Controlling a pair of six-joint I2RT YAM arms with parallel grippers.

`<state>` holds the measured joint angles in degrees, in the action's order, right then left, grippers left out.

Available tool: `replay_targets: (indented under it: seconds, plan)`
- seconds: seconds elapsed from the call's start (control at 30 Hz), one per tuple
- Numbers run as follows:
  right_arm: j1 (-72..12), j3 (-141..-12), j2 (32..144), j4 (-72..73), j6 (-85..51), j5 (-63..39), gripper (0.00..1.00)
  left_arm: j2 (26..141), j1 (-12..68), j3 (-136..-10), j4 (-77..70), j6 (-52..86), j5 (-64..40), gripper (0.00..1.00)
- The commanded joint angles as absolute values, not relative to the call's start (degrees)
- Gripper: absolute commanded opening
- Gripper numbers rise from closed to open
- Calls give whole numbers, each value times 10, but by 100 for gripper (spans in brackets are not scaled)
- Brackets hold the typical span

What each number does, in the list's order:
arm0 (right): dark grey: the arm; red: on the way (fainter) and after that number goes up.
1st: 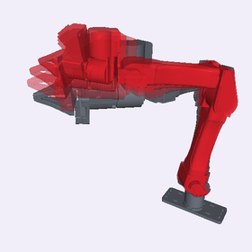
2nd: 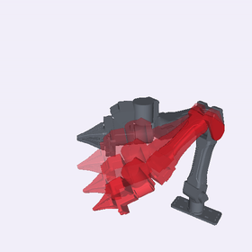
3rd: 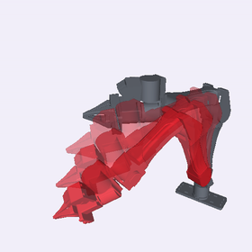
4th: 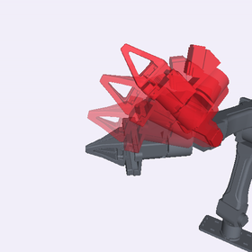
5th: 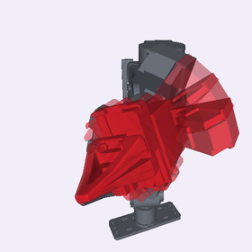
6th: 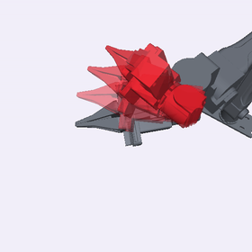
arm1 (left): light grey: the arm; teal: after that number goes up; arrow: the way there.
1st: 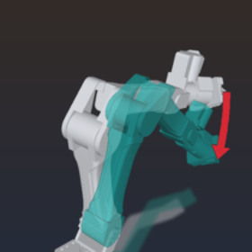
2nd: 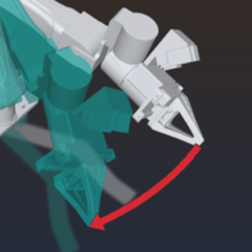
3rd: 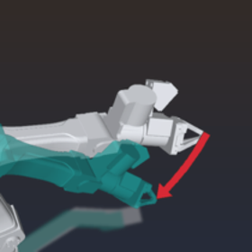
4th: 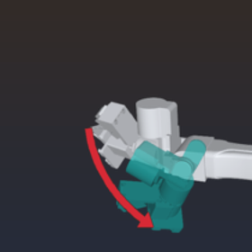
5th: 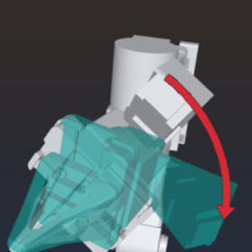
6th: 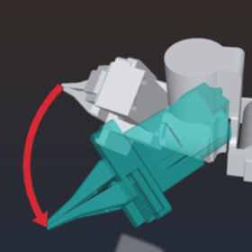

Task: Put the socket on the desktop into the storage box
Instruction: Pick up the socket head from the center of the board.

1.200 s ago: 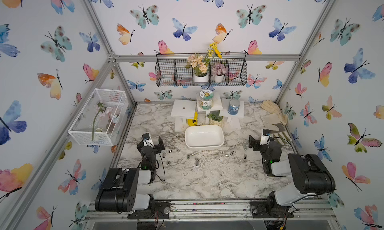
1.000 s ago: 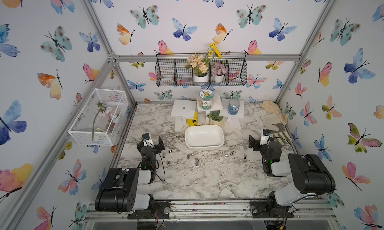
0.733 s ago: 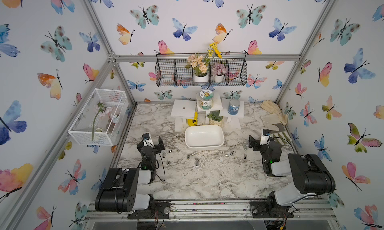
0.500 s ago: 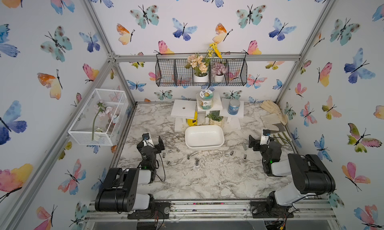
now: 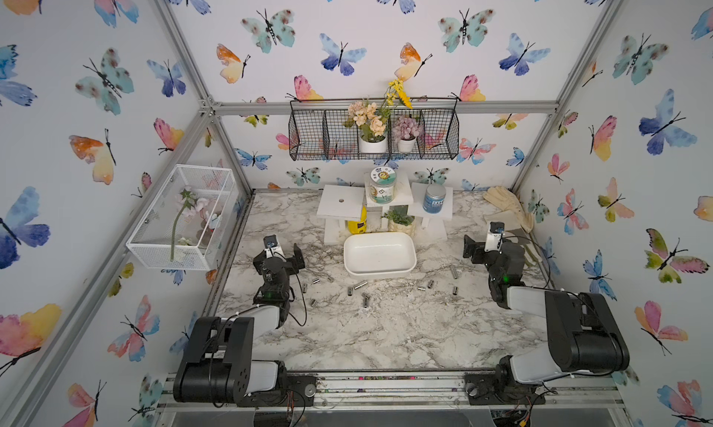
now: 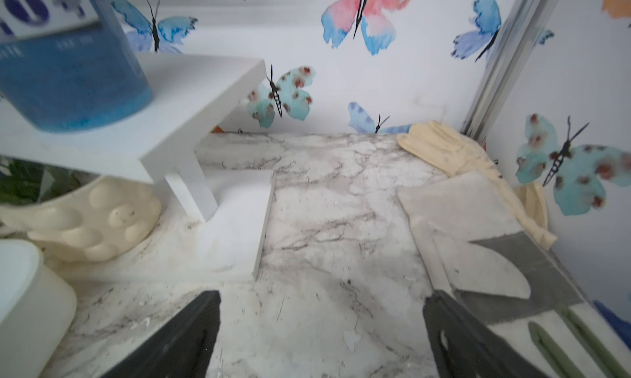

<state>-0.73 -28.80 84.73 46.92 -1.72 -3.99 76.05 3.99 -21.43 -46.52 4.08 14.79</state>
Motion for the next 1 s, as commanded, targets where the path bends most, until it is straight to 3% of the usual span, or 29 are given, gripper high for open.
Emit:
replay_targets:
  seconds: [0.0, 0.17, 0.33, 0.47, 0.67, 0.97]
  plan:
    - [-9, -316, 815, 367, -64, -29, 98, 727, 40, -263, -331, 77, 181, 99]
    - [-9, -369, 756, 298, -129, -68, 98, 692, 27, -347, -170, 215, 126, 99]
    - [-8, -448, 743, 94, -342, 2, 98, 710, -26, -425, -33, 321, -50, 99]
    - [-8, -508, 786, 0, -320, -83, 98, 688, -24, -430, -4, 316, -123, 96]
    - [-8, -547, 787, -129, -285, -106, 91, 629, -15, -443, 105, 297, -175, 97]
    - [-8, -550, 784, -255, -246, -132, 82, 575, 89, -427, 193, 297, -218, 99]
